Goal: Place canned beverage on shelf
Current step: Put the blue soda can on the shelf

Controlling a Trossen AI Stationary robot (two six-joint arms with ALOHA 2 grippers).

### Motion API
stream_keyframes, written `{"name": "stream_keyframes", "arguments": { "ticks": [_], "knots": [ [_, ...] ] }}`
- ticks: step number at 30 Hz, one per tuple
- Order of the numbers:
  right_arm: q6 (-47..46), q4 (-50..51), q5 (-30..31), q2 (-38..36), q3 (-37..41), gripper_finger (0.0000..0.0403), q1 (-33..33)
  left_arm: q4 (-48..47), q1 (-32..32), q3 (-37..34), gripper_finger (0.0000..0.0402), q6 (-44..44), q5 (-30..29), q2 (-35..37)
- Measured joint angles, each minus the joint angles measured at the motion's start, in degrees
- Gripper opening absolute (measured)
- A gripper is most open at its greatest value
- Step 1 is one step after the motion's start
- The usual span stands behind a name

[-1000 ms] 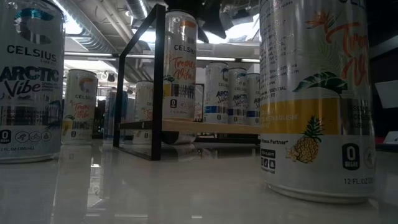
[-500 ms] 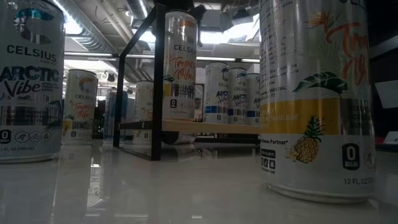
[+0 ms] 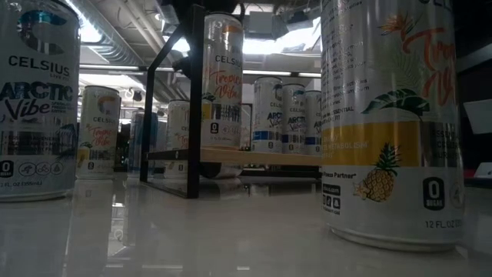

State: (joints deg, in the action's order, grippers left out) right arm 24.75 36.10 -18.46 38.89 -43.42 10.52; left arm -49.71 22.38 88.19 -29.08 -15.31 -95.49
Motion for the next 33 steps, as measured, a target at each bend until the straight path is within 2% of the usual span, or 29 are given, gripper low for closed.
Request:
{"name": "stream_keyframes", "arguments": {
  "ticks": [11, 19, 27, 33],
  "knots": [
    [0.0, 0.0, 0.0, 0.0, 0.0, 0.037, 0.0, 0.0, 0.3, -3.9, 0.0357, -1.2, 2.1, 0.0],
    [0.0, 0.0, 0.0, 0.0, 0.0, 0.037, 0.0, 0.1, 2.1, -3.9, 0.0357, -2.9, -2.1, 0.0],
    [0.0, 0.0, 0.0, 0.0, 0.0, 0.037, 0.0, 0.0, 6.1, -3.9, 0.0357, -3.8, -2.3, 0.0],
    [0.0, 0.0, 0.0, 0.0, 0.0, 0.037, 0.0, 0.1, 6.6, -4.0, 0.0357, -3.9, -2.3, 0.0]
  ]
}}
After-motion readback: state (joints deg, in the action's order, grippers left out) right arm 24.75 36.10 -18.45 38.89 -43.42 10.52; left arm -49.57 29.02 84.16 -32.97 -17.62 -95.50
